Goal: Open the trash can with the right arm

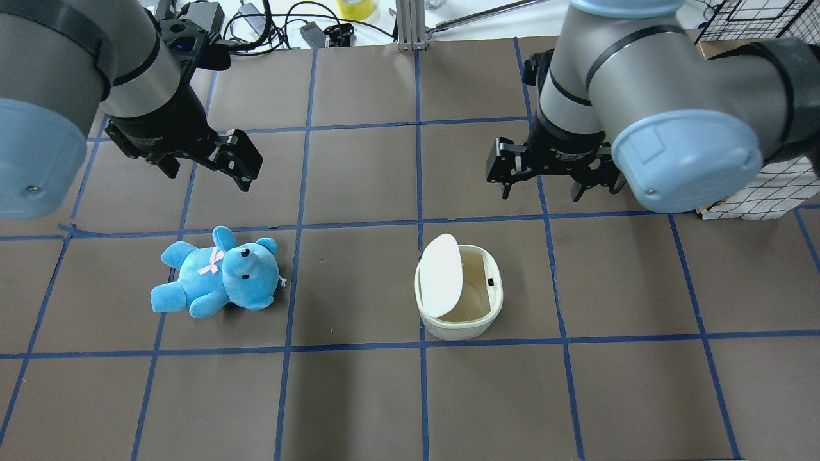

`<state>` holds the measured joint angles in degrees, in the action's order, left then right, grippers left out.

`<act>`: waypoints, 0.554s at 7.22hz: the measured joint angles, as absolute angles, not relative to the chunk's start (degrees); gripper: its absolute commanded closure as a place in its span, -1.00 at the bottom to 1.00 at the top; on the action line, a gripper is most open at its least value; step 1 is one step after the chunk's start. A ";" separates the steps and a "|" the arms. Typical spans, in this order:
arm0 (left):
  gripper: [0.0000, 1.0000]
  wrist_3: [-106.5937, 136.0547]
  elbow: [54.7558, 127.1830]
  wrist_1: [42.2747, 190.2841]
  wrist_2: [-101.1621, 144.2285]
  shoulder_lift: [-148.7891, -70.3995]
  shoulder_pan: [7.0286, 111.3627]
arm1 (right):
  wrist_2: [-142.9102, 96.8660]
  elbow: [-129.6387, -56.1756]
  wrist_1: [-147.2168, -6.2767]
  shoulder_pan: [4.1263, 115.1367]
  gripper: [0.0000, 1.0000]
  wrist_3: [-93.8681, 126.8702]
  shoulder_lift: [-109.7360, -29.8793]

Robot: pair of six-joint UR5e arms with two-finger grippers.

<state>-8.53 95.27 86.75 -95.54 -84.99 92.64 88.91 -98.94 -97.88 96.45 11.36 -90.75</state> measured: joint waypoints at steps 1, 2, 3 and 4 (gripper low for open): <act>-1.00 -8.53 95.27 86.75 -95.54 -84.99 92.63 | 89.01 -98.25 -97.25 93.39 -1.00 7.70 -91.25; -1.00 -8.53 95.27 86.75 -95.54 -84.99 92.64 | 89.25 -97.01 -96.38 91.40 -1.00 5.40 -91.62; -1.00 -8.53 95.27 86.75 -95.54 -84.99 92.64 | 90.56 -94.82 -93.90 90.56 -1.00 4.51 -91.88; -1.00 -8.52 95.27 86.75 -95.54 -84.99 92.64 | 92.46 -92.39 -91.03 90.31 -1.00 4.29 -92.05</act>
